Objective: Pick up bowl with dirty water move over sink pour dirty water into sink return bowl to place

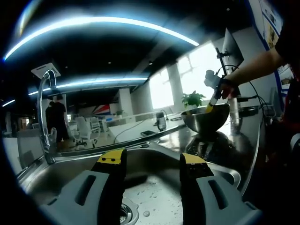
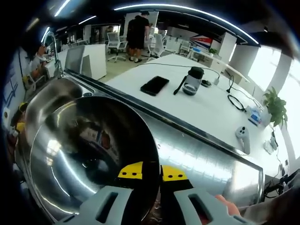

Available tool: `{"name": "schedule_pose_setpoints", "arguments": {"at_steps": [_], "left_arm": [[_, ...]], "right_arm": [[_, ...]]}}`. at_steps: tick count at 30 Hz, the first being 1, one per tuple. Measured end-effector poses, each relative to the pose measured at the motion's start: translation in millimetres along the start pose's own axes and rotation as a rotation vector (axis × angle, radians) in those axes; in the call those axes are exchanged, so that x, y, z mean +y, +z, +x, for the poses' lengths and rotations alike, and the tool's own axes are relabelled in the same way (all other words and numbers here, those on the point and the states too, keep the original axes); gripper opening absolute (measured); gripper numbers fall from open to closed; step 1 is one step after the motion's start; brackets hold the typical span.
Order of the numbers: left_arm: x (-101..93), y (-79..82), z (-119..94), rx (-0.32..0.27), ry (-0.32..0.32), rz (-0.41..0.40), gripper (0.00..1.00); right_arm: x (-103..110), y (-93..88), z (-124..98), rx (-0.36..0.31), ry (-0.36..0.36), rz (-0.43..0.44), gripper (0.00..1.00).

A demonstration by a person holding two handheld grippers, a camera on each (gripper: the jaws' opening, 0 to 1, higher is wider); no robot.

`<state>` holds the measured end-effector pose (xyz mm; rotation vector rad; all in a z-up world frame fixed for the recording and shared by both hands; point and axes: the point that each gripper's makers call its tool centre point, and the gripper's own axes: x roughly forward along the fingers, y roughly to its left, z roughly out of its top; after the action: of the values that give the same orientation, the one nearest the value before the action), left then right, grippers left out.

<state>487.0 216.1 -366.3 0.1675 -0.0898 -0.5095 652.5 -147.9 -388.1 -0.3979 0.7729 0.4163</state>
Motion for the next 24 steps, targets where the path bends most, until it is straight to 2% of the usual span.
{"name": "schedule_pose_setpoints", "arguments": {"at_steps": [8,12,24], "left_arm": [[1.4,-0.3,0.8,-0.001,-0.001,-0.002,0.44],[1.6,-0.6,0.7,0.001,0.001,0.000,0.44],[0.8,-0.1,0.3,-0.001,0.000,-0.003,0.44]], "right_arm": [[2.3,-2.9,-0.7,-0.004,0.008,-0.037,0.10],[4.8,-2.0,-0.7,-0.019,0.018,-0.048,0.17],[2.2,5.5,-6.0,-0.074,-0.001,-0.057,0.23]]}}
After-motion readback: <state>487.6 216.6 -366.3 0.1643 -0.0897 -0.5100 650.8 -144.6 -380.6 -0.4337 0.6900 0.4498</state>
